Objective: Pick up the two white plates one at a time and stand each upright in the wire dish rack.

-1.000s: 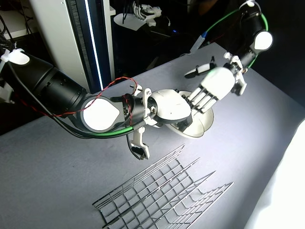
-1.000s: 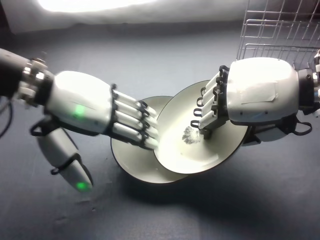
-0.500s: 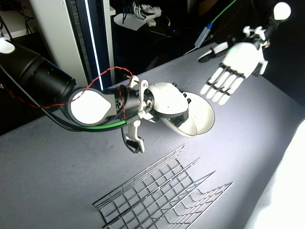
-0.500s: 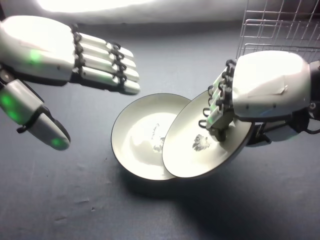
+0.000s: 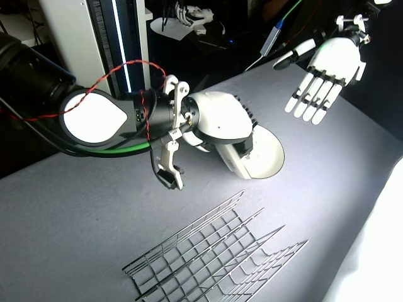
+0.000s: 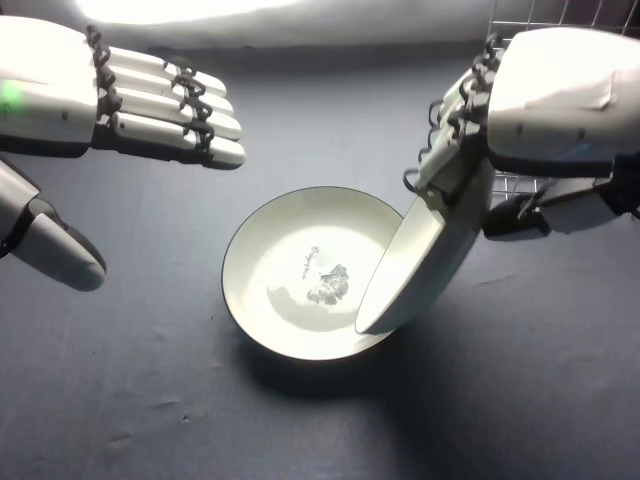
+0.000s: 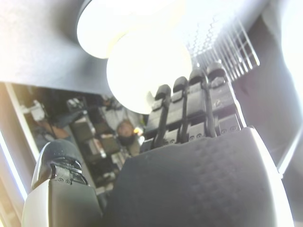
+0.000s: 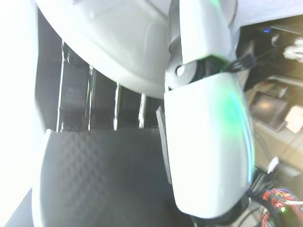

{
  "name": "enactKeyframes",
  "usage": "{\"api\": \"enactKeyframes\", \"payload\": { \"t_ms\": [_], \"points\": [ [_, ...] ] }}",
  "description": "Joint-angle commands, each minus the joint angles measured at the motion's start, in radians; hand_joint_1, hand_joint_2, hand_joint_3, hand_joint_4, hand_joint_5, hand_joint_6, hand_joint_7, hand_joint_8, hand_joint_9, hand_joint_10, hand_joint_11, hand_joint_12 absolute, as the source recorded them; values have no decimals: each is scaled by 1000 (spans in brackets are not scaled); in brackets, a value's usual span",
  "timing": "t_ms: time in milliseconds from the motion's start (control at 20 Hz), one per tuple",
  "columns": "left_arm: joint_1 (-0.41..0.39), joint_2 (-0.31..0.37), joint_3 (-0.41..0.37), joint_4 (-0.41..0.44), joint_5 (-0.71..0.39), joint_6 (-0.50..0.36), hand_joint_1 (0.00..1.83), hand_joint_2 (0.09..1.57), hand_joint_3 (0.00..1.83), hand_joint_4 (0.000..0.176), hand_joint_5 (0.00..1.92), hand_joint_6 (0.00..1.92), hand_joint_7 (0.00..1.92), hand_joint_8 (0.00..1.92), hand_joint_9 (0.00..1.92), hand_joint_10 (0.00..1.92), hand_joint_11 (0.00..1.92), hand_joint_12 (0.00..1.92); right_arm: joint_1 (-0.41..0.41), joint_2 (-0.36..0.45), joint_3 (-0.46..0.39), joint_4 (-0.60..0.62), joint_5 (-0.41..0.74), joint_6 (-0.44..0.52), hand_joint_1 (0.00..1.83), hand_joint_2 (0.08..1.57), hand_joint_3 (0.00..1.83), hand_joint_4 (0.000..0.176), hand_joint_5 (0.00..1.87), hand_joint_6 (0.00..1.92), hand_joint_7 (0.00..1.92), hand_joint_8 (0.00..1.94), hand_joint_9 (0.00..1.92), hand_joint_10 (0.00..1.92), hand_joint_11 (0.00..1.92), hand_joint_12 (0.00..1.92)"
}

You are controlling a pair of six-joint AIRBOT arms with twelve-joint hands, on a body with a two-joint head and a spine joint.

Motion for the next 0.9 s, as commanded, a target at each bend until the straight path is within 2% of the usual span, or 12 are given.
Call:
{"api": "enactKeyframes", "payload": {
  "t_ms": [0, 50, 100, 300, 450, 550, 650, 750, 850],
  "points": [
    [-2, 5, 4, -90, -23, -2, 0, 1008, 0, 0, 28, 2, 3, 1, 0, 0, 0, 0, 21, 11, -6, 65, 87, 3, 1388, 1073, 1, 0, 934, 980, 1086, 729, 1065, 1005, 866, 1041],
    [4, 6, 4, -89, -23, -3, 0, 1012, 0, 0, 33, 4, 10, 4, 0, 0, 0, 0, 28, 17, -13, 77, 87, 7, 1381, 1106, 3, 0, 793, 1121, 1034, 858, 1038, 1043, 881, 1065],
    [9, 8, 4, -89, -25, -3, 0, 1014, 0, 0, 33, 4, 7, 2, 0, 0, 0, 0, 34, 26, -21, 92, 87, 8, 1380, 1114, 0, 0, 787, 1121, 1016, 918, 1015, 1070, 860, 1071],
    [27, 19, 3, -82, -47, 7, 0, 1015, 0, 0, 44, 6, 18, 5, 0, 0, 0, 0, 53, 50, -42, 196, 75, 22, 1383, 1100, 0, 0, 859, 1058, 1000, 910, 1046, 1042, 865, 1064],
    [41, 18, 5, -82, -48, 34, 0, 1014, 0, 0, 44, 3, 22, 4, 1, 0, 2, 0, 56, 58, -48, 251, 70, 25, 1378, 1121, 1, 0, 798, 1103, 954, 983, 1021, 1112, 833, 1125],
    [43, 11, 8, -85, -47, 34, 0, 1013, 0, 0, 36, 0, 16, 0, 0, 0, 0, 0, 58, 60, -51, 285, 67, 25, 1379, 1117, 0, 0, 823, 1090, 961, 964, 1020, 1112, 816, 1141],
    [54, -1, 17, -125, -46, 34, 0, 1014, 0, 0, 44, 3, 28, 5, 2, 1, 3, 1, 66, 60, -54, 338, 63, 29, 1379, 1117, 0, 0, 809, 1094, 964, 973, 1026, 1102, 835, 1165],
    [70, -11, 34, -212, -24, 50, 0, 1015, 0, 0, 38, 0, 21, 1, 0, 0, 0, 0, 76, 61, -57, 383, 59, 34, 1379, 1115, 0, 0, 821, 1099, 961, 970, 1028, 1092, 821, 1166],
    [81, -21, 45, -233, -7, 86, 0, 1002, 0, 0, 60, 9, 37, 7, 8, 3, 11, 5, 87, 61, -60, 433, 57, 41, 1374, 1129, 1, 0, 782, 1142, 938, 1019, 996, 1138, 804, 1195]
  ]
}}
